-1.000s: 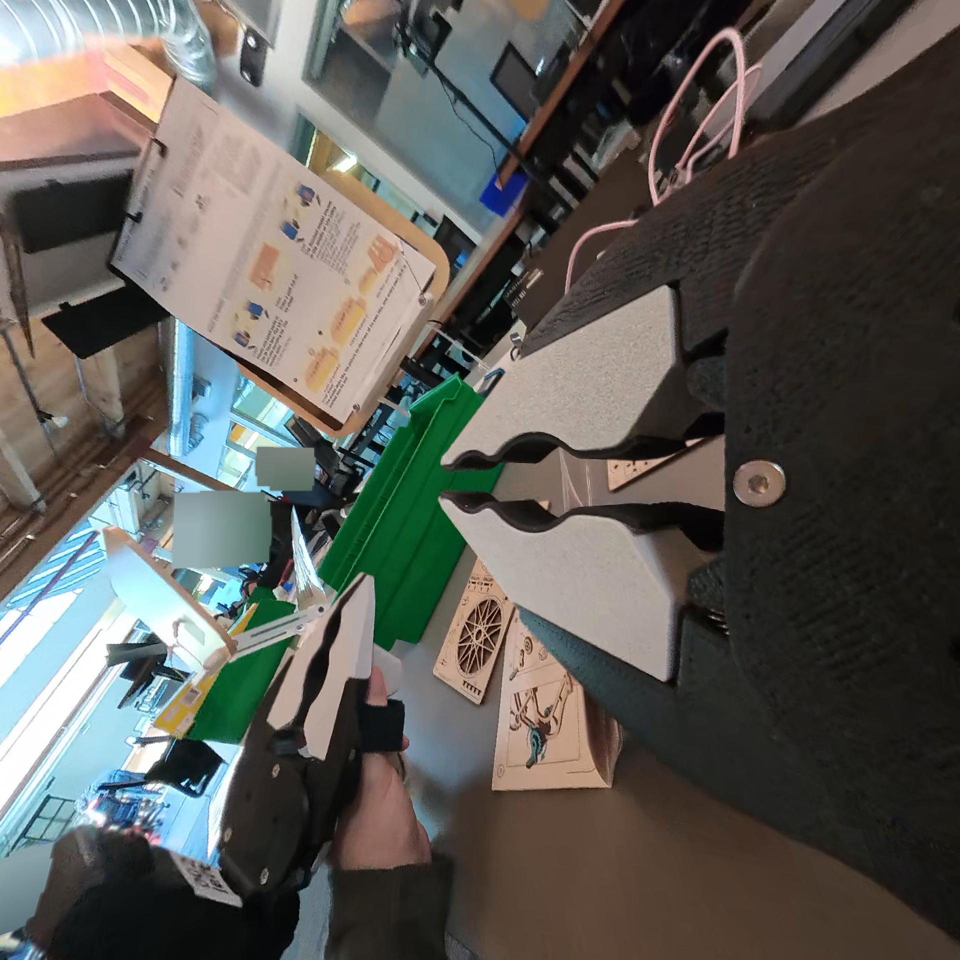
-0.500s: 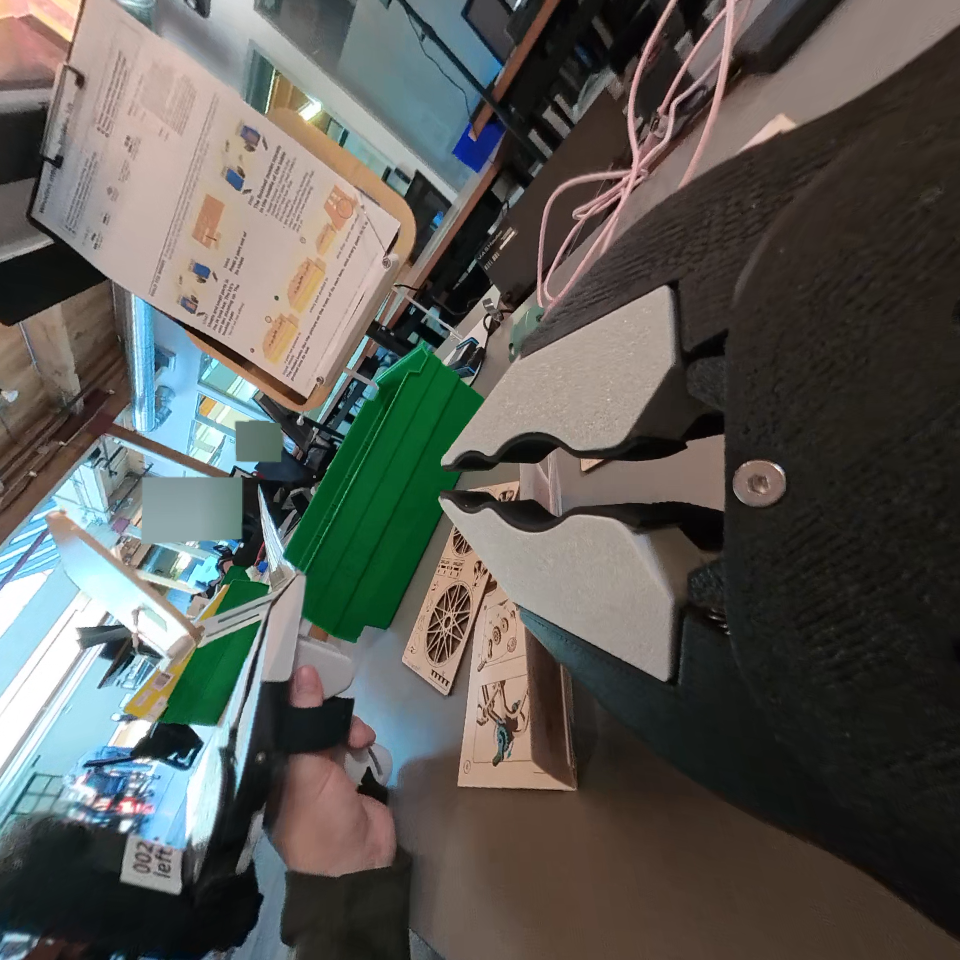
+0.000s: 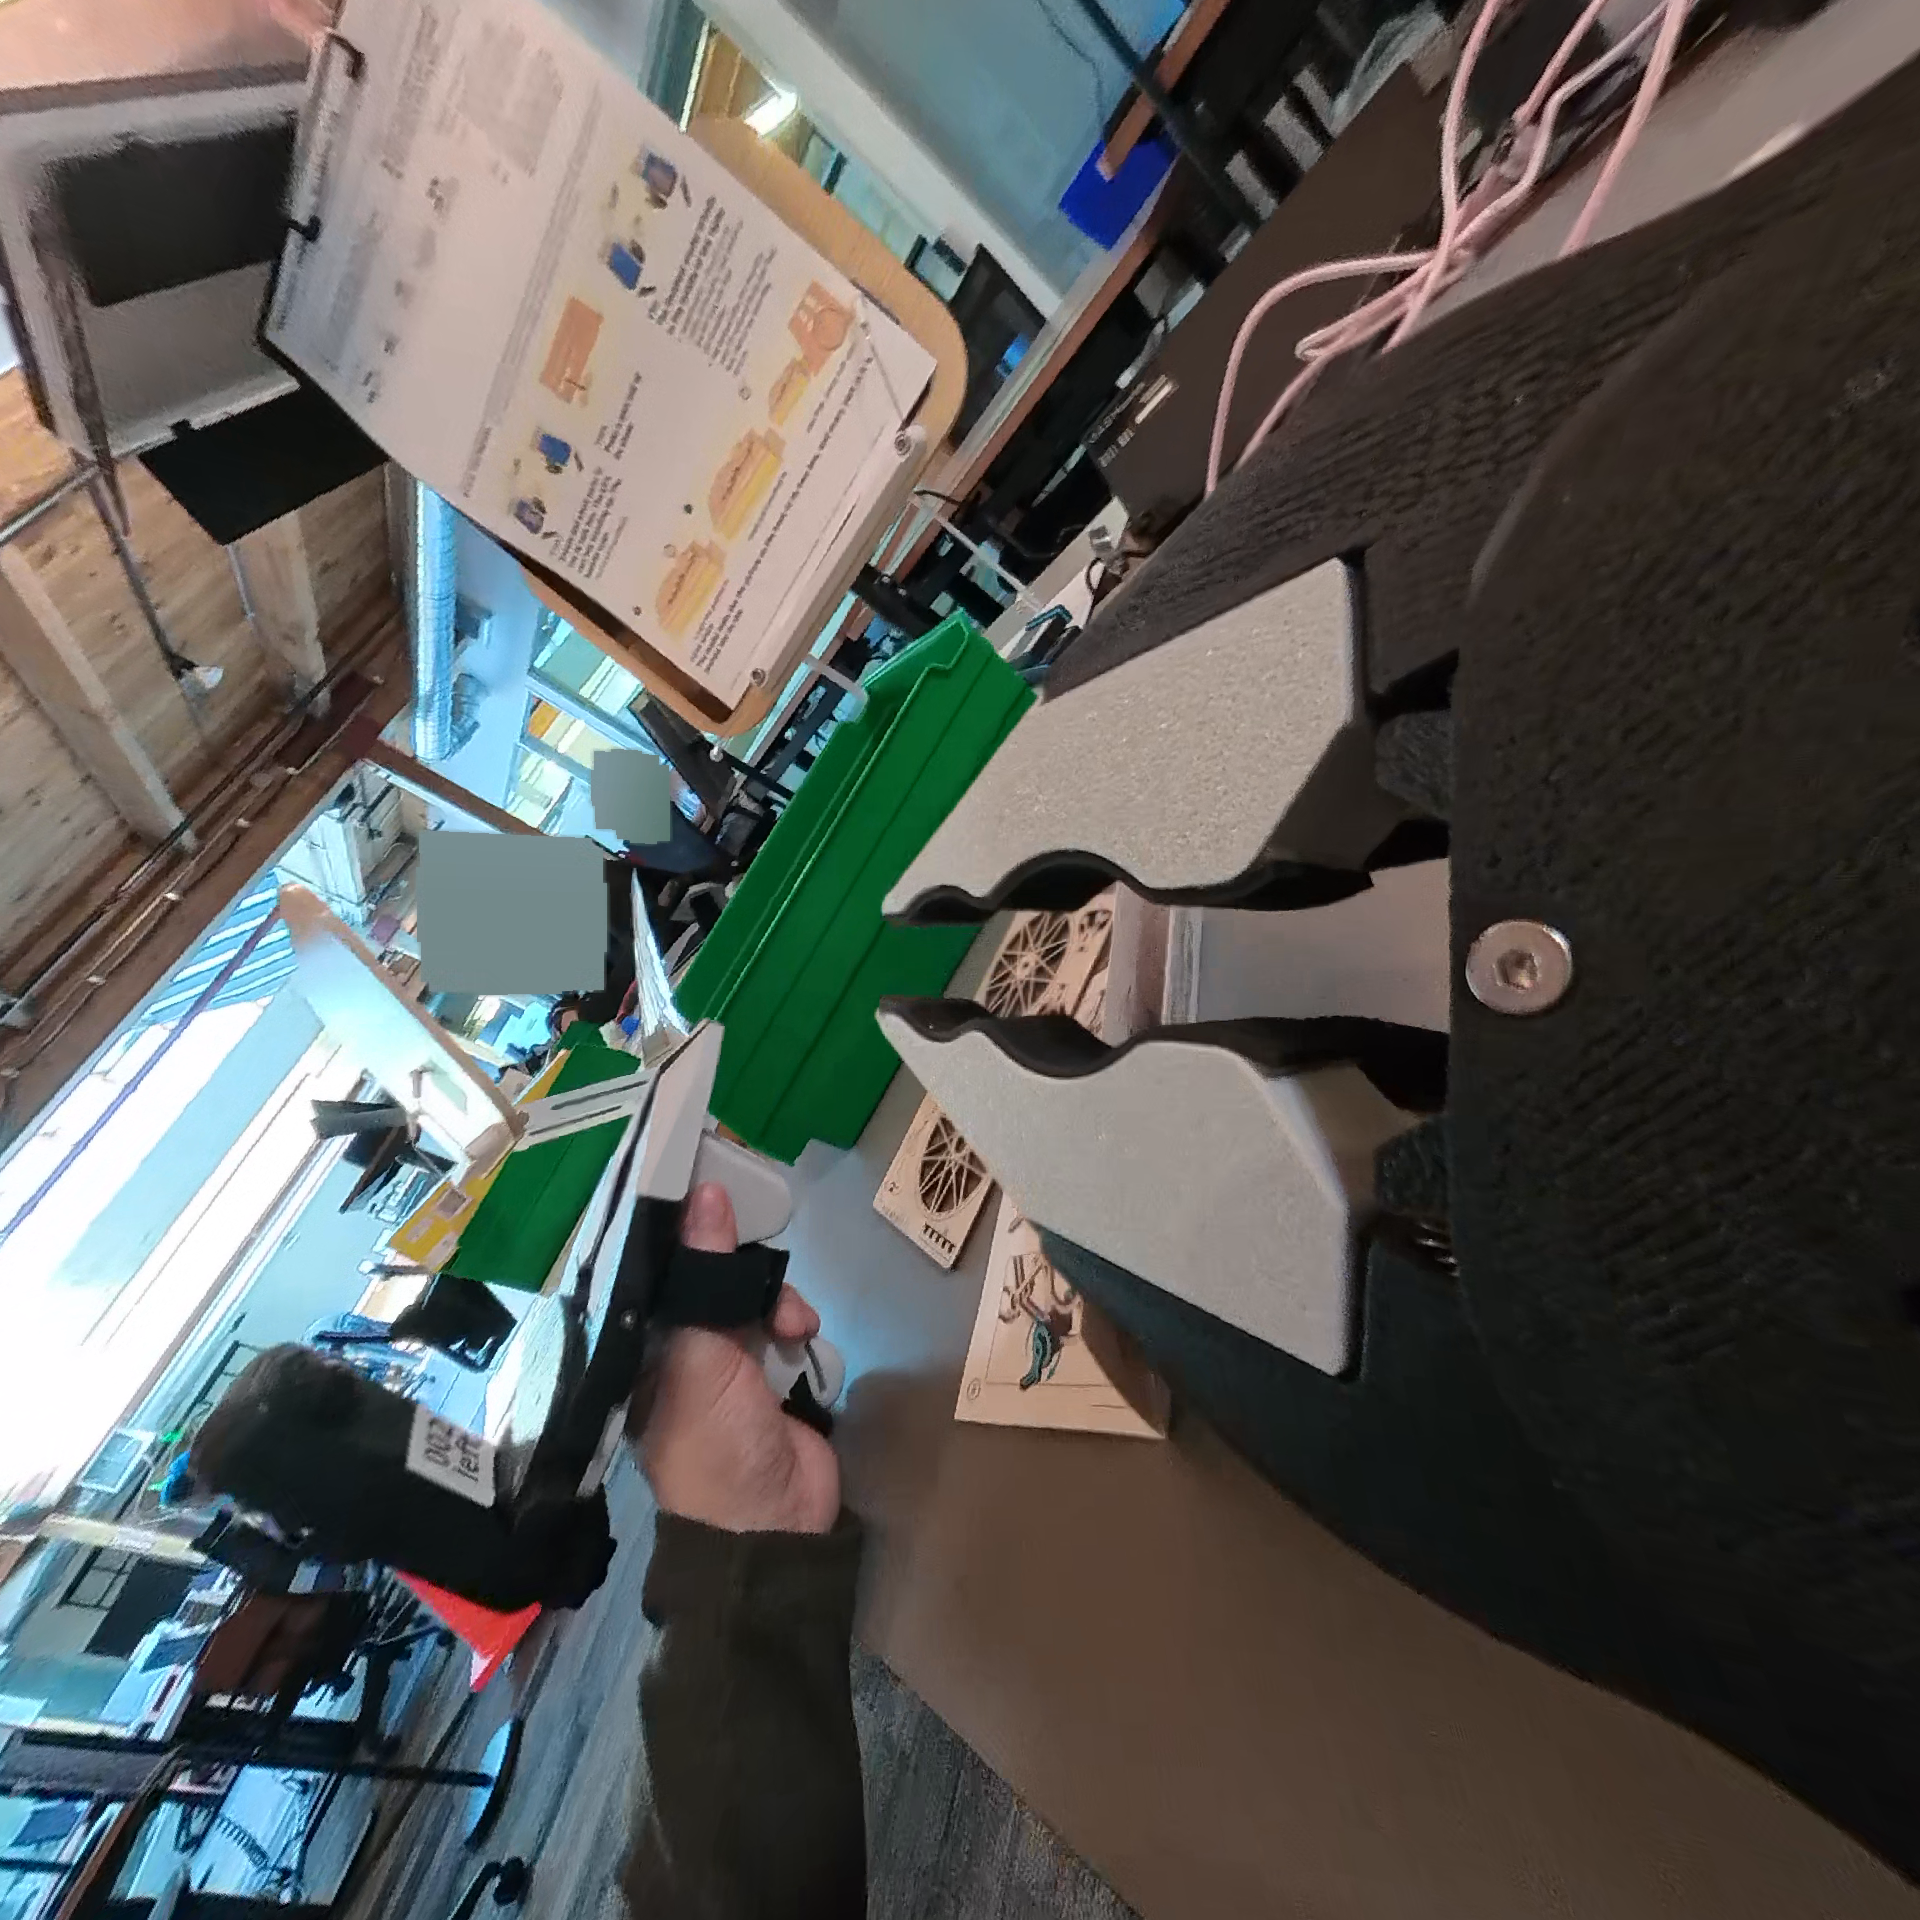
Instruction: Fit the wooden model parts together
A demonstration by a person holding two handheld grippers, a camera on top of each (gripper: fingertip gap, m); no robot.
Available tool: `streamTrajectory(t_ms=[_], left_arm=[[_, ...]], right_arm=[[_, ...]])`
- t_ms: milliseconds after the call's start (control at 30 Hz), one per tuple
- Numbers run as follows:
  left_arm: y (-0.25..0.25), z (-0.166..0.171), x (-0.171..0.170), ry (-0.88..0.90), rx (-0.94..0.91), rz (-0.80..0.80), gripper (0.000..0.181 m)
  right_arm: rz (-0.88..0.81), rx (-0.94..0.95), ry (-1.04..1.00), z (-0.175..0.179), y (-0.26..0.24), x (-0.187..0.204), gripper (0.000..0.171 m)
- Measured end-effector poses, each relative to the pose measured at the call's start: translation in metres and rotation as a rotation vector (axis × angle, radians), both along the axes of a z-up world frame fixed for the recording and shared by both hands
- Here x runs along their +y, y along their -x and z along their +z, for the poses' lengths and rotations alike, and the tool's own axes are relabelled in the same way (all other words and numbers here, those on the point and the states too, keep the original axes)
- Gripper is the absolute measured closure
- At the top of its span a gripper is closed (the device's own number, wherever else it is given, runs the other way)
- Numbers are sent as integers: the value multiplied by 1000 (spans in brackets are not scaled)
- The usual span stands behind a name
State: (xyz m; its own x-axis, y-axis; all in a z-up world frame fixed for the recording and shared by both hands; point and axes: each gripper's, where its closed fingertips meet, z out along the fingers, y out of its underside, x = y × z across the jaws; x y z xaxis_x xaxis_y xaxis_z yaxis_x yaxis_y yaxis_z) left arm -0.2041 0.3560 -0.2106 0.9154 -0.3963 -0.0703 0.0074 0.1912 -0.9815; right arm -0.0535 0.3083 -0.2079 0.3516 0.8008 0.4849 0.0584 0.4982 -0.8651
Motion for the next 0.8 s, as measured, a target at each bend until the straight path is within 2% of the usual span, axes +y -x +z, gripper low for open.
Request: streamTrajectory(t_ms=[133,200,300,367,467,533,667,800], left_arm=[[-1,0,0,-2,12,6,181],[0,1,-1,-5,9,9,181],[2,1,0,-9,4,16,181],[3,1,0,-7,7,26,181],[4,1,1,-5,15,39,181],[4,1,2,-8,22,45,181],[4,0,3,-4,46,57,181],[3,-2,4,1,73,71,181]], right_arm=[[-27,-4,-101,11,-5,-8,156],[-114,3,-196,31,-21,-2,155],[-352,64,-277,77,-80,18,152],[-450,139,-215,93,-127,26,151],[-480,153,-13,78,-171,38,147],[-545,130,43,68,-195,47,146],[-611,246,-21,91,-231,42,147],[-752,301,-45,90,-269,48,149]])
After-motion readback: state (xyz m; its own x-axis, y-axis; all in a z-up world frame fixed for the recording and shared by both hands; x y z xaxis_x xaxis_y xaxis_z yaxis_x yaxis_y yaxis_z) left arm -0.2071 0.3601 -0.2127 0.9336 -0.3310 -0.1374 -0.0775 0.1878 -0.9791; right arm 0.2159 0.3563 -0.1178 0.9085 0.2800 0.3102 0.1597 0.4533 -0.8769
